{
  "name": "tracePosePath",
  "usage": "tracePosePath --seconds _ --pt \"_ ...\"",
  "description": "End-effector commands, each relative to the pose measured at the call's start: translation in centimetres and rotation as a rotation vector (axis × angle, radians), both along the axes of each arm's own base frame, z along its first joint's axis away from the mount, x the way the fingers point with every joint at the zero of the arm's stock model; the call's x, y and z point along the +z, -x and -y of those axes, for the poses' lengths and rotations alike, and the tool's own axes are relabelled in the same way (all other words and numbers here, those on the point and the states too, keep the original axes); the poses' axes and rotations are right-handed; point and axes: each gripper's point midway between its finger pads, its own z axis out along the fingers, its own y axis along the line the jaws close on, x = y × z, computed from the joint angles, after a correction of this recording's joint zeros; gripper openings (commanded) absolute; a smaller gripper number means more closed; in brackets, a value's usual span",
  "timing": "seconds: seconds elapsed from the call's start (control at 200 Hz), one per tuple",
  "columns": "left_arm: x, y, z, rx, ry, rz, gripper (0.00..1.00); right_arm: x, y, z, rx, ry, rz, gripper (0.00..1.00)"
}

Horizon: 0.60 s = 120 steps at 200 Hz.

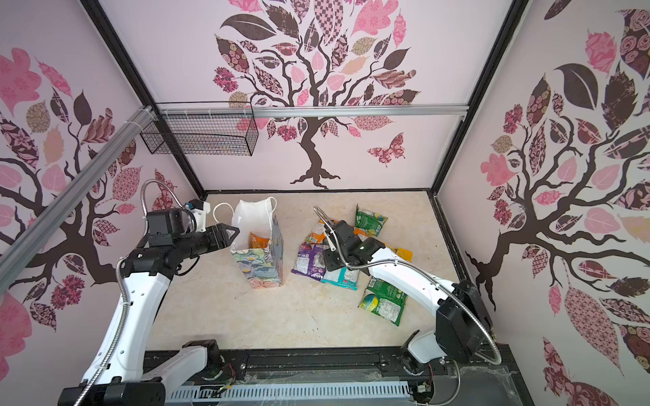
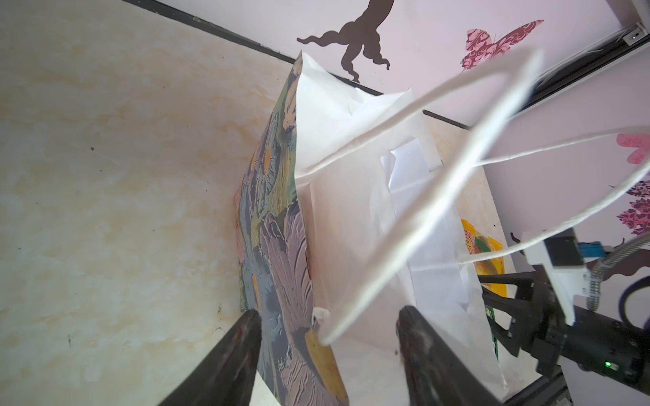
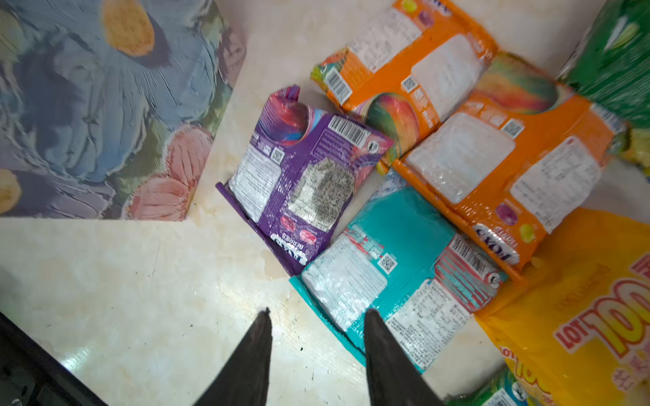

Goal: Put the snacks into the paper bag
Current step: 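Open the right gripper and move it back toward the remaining snack packets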

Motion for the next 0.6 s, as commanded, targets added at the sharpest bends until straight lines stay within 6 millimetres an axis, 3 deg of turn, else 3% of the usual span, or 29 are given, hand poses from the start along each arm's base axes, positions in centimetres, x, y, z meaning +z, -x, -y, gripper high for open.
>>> tracePosePath --seconds 0.0,0.16,0.31,0.505,0.595 --pt "1.7 0.4 0.4 -0.025 -0.024 0.006 0.66 -1.1 1.2 0.9 -0.012 0.056 -0.078 0.49" --pt "1.3 0.1 0.6 -0.045 -0.037 0.015 0.66 -2.4 2.7 2.9 -0.071 0.069 -0.097 0.55" --pt "0.7 -0.1 -0.6 -0.012 -0.113 0.018 0.68 -3.6 3.9 4.1 -0.114 0.084 -0.140 0.55" --pt "0.3 0.1 -0.4 -0.026 -0.112 0.005 0.68 -5.5 6.0 6.5 -0.200 0.170 -0.242 0.55" --pt "0.4 0.2 -0.5 -0.021 -0.113 0.016 0.69 -5.9 6.8 7.5 -0.239 0.179 -0.256 0.60"
